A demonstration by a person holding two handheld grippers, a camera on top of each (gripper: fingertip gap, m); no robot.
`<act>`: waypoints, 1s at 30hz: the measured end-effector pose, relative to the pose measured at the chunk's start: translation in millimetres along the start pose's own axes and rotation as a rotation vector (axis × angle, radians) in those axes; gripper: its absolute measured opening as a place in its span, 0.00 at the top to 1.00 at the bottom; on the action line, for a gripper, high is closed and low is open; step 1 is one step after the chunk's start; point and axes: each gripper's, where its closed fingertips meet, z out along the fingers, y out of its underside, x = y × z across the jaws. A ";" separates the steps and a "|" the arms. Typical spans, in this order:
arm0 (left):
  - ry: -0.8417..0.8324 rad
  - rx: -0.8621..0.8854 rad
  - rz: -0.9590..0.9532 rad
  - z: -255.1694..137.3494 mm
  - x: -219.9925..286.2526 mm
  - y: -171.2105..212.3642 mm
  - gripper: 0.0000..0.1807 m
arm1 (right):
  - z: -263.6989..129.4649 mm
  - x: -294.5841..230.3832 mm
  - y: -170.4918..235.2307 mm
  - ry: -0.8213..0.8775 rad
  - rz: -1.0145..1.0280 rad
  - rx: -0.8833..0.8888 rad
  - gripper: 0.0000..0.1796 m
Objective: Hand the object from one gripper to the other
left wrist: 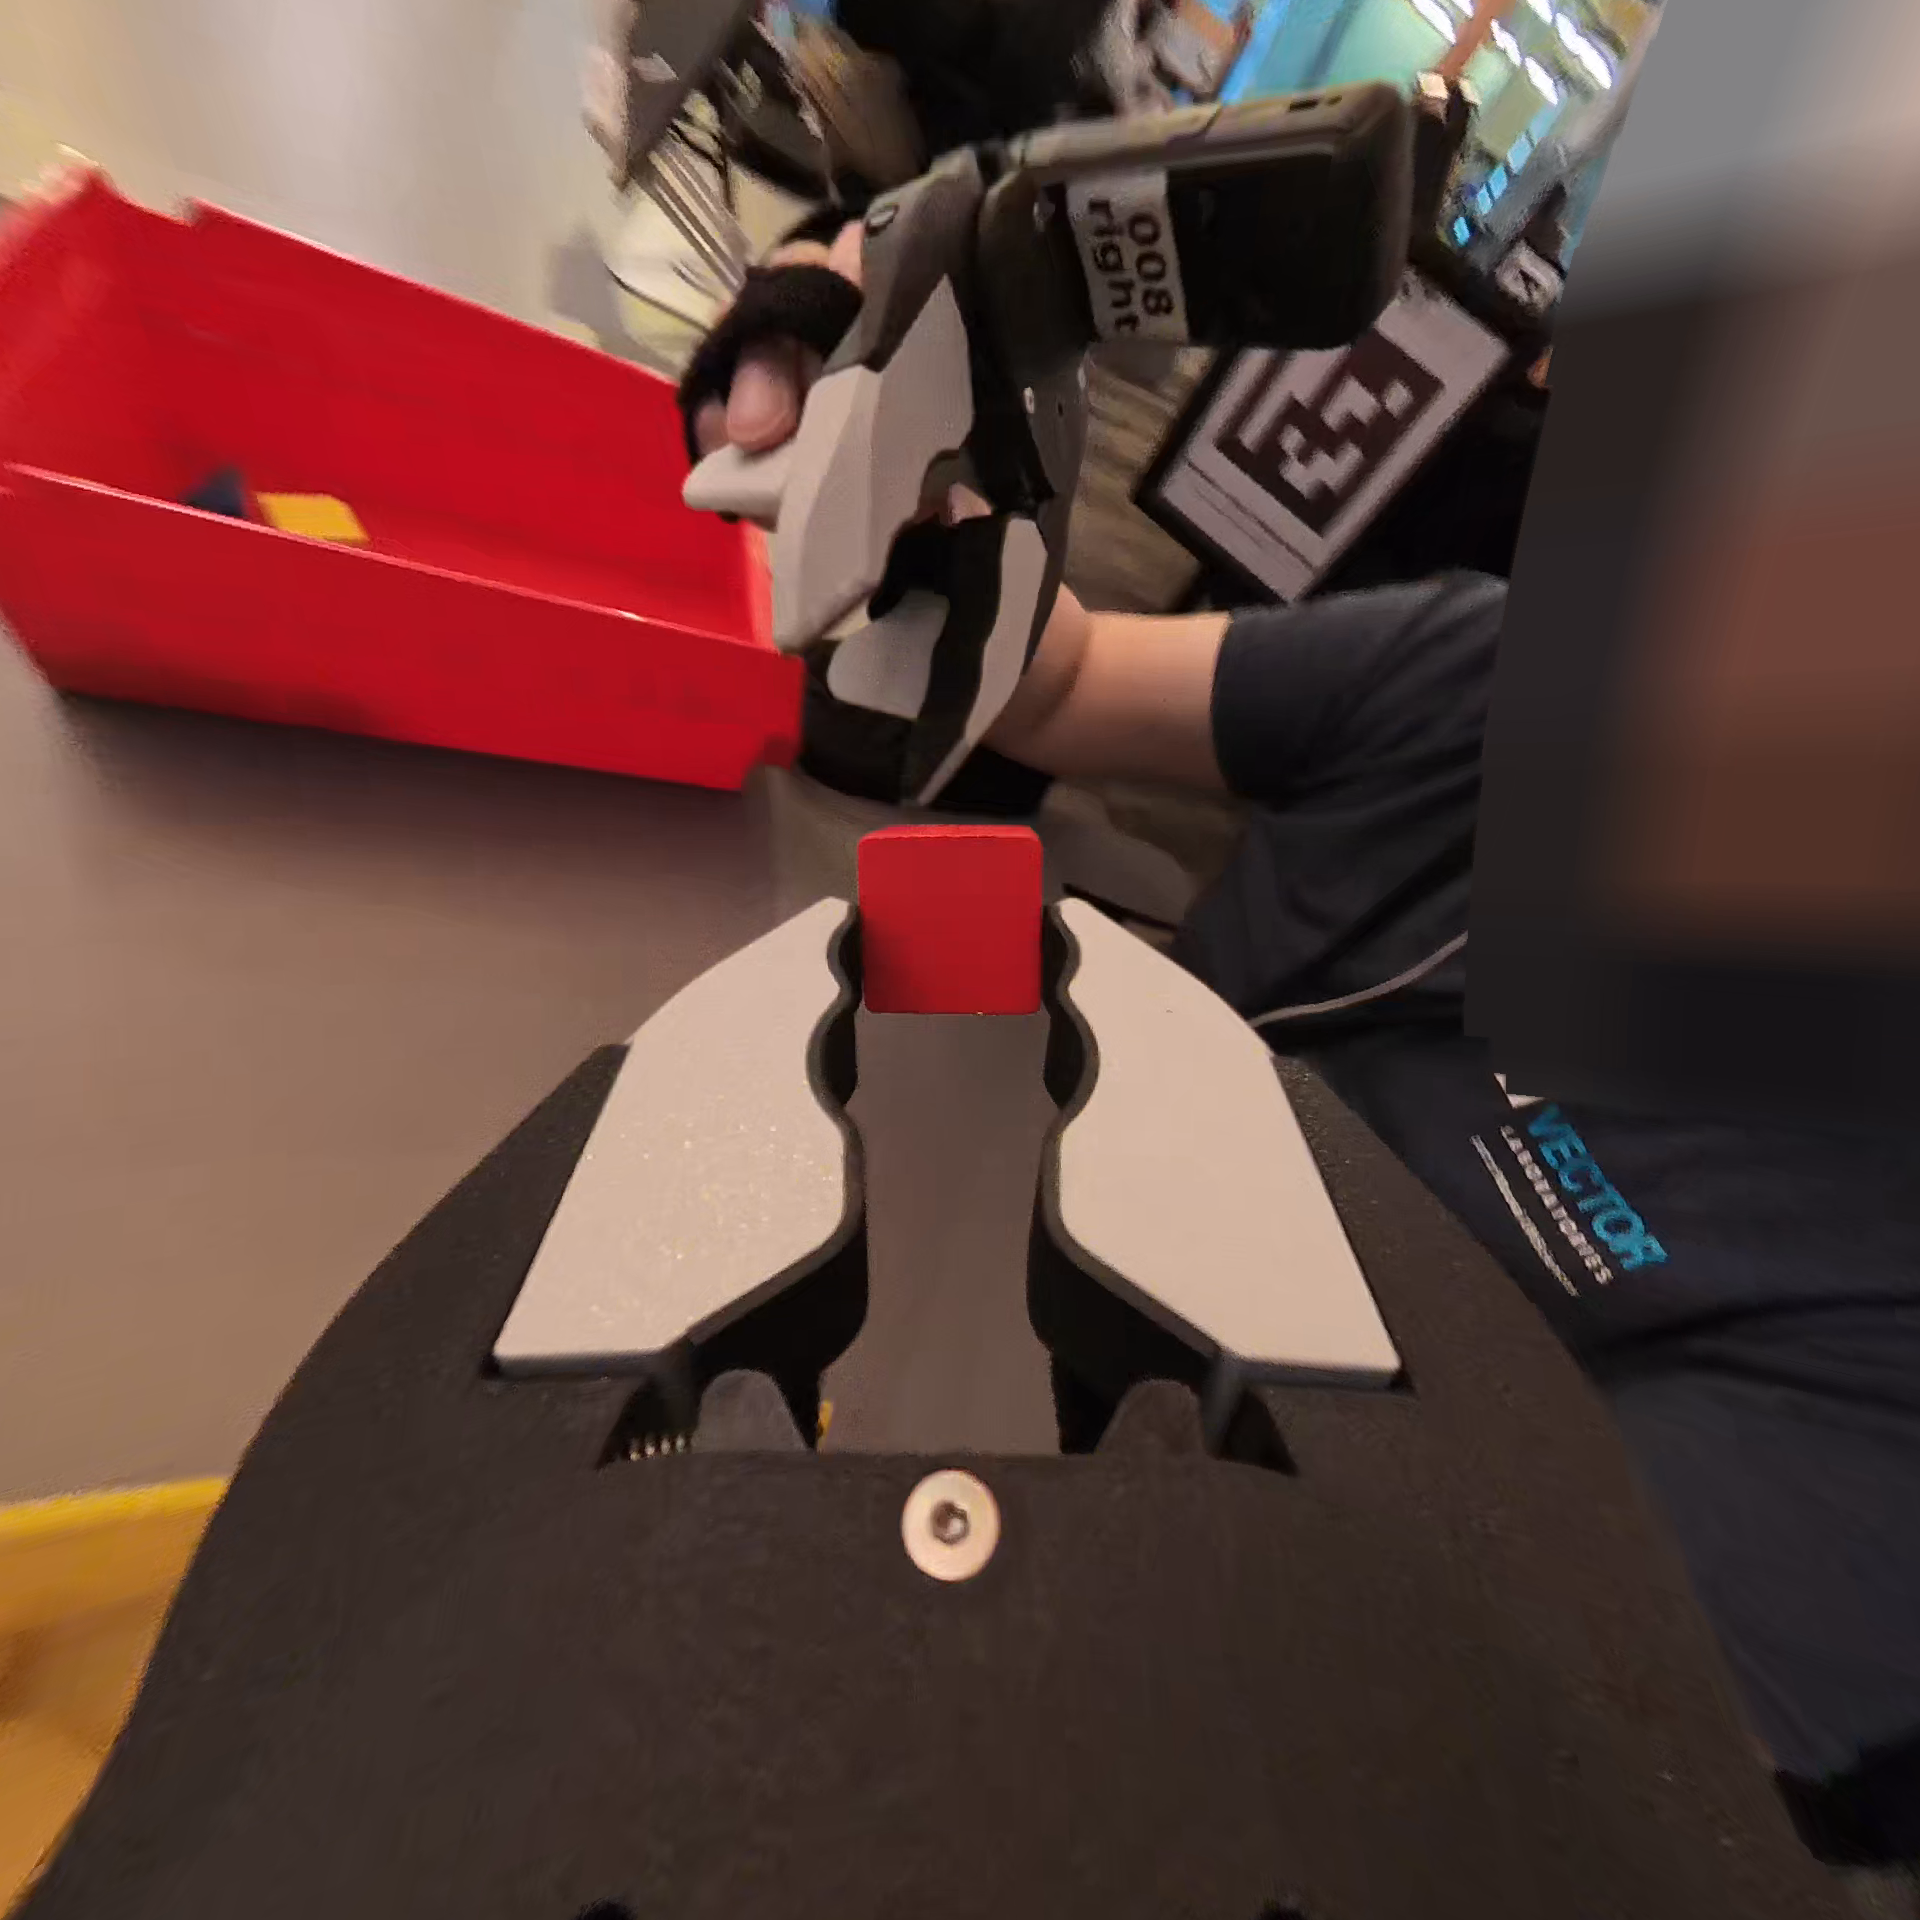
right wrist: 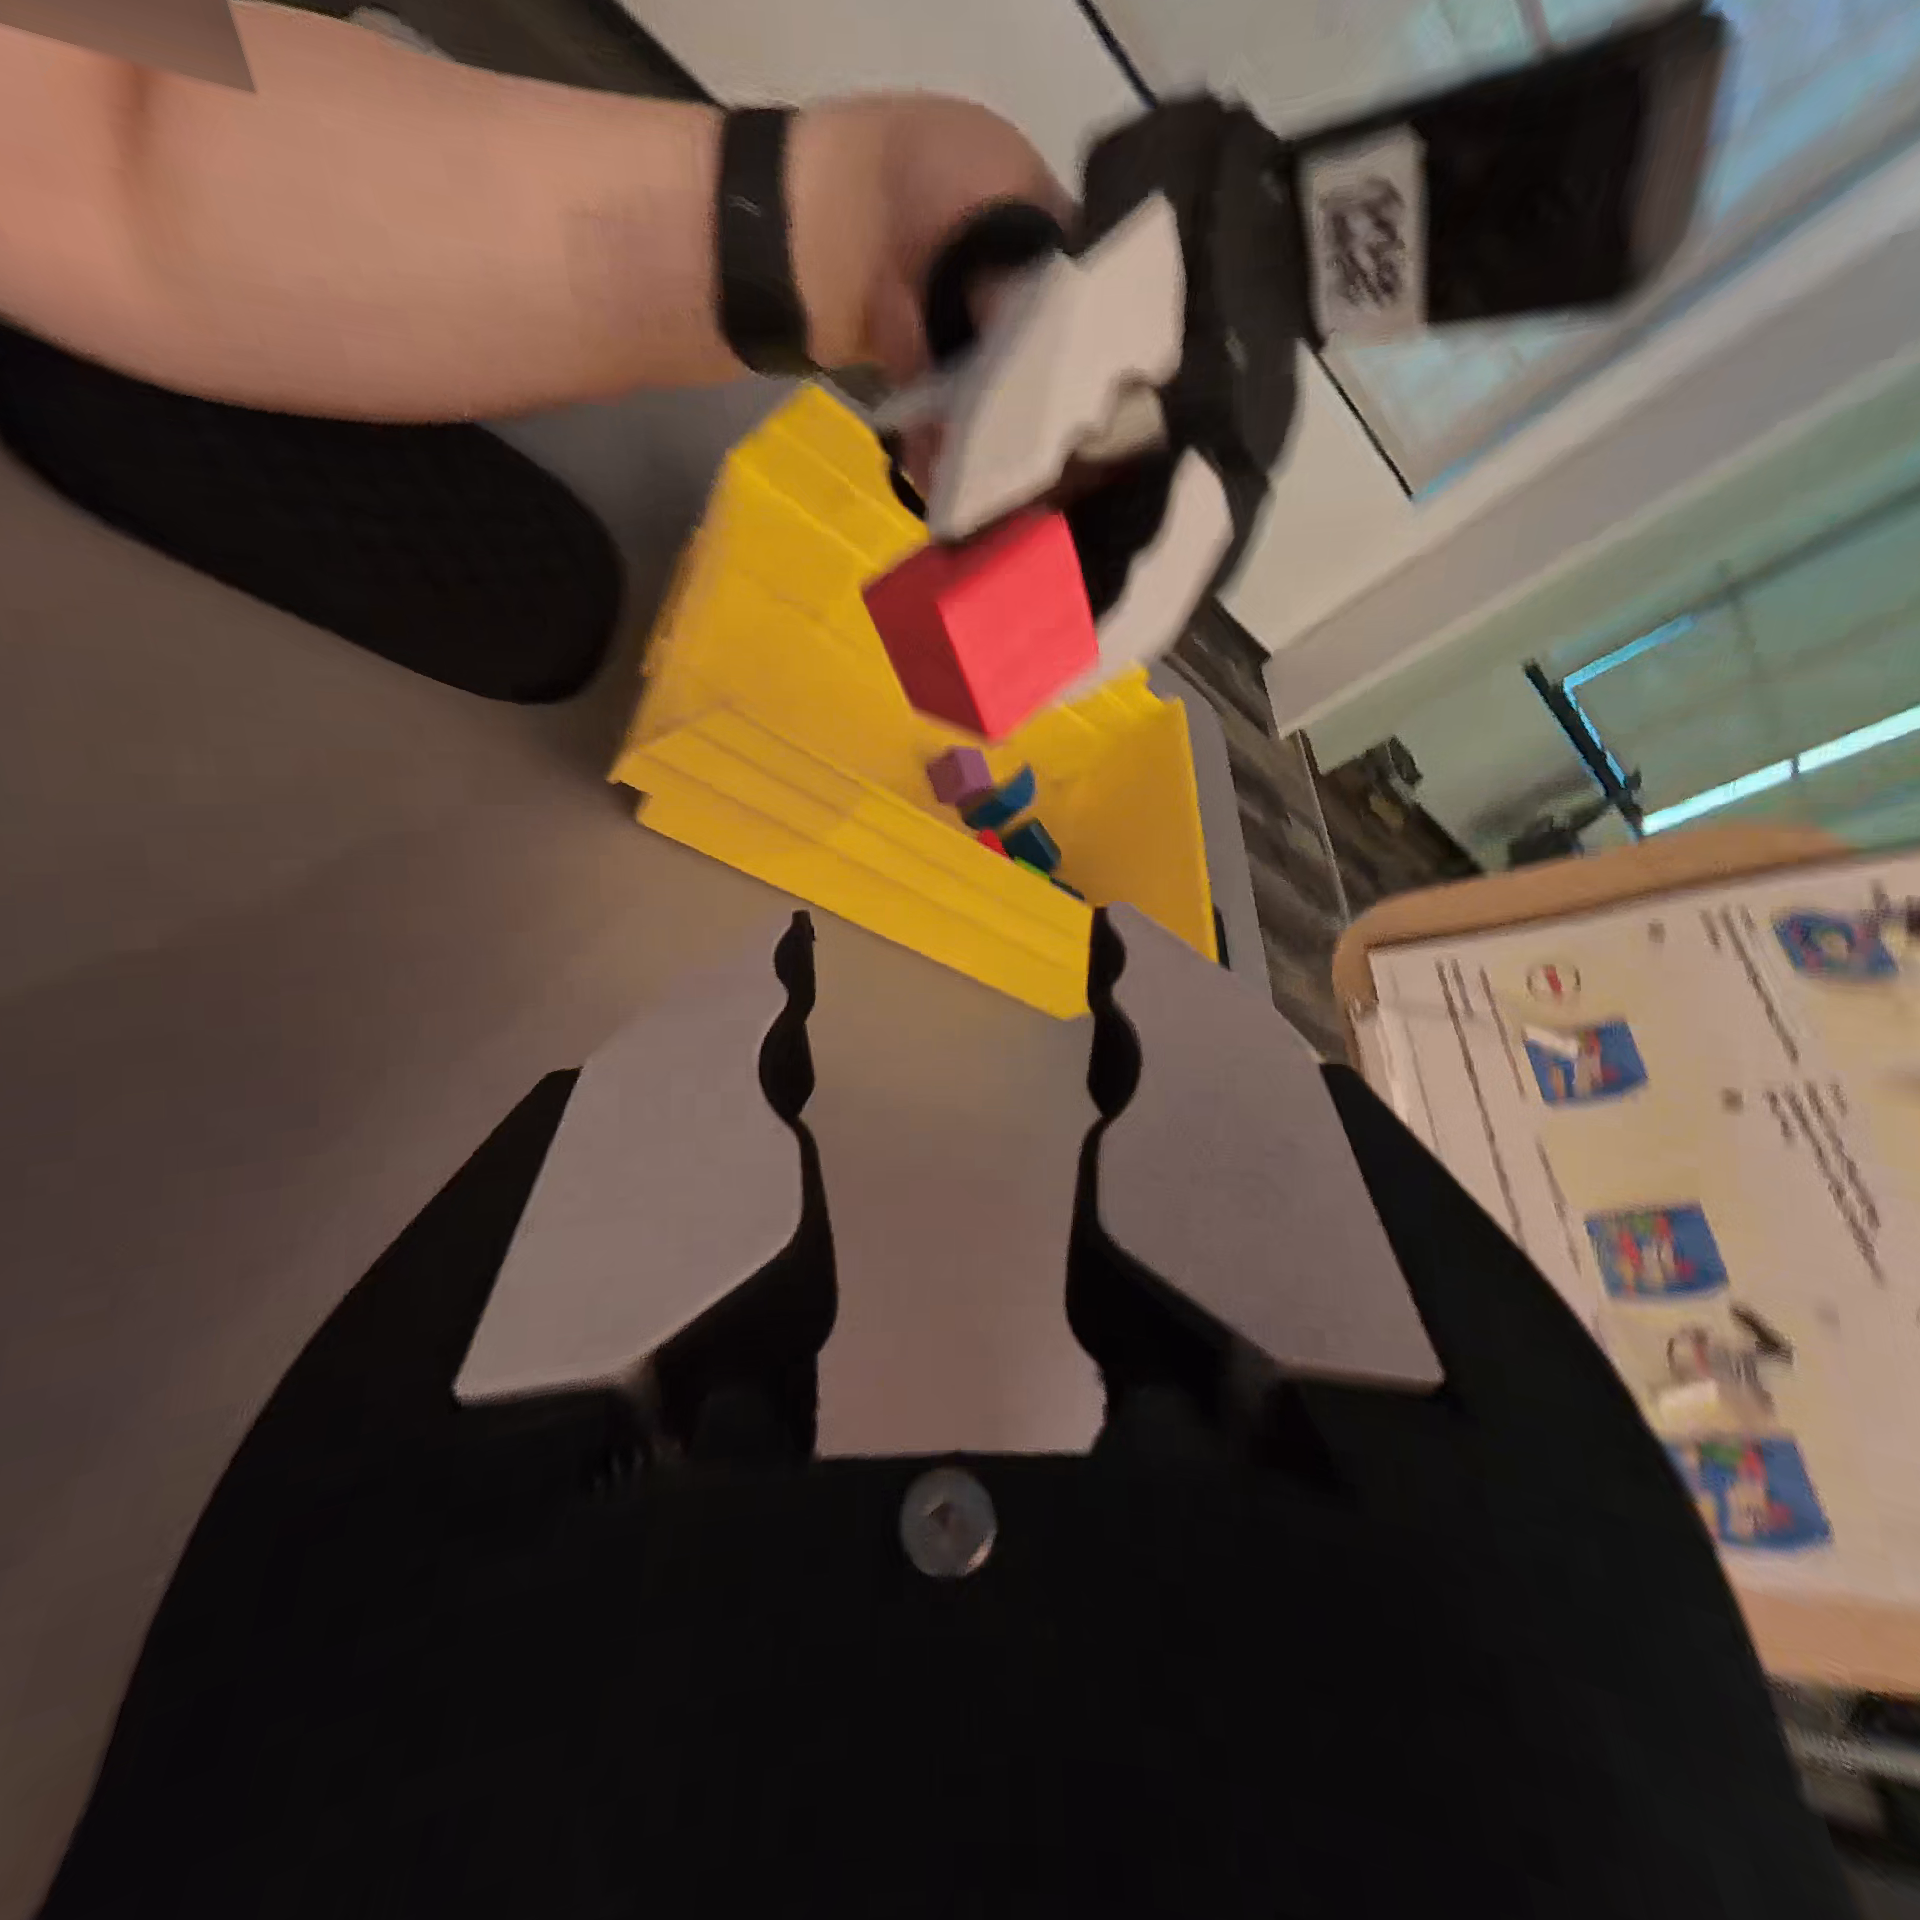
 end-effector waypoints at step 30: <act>-0.047 0.051 -0.012 -21.9 7.6 -4.6 0.79 | -148.2 39.6 237.1 0.281 0.996 -0.825 0.81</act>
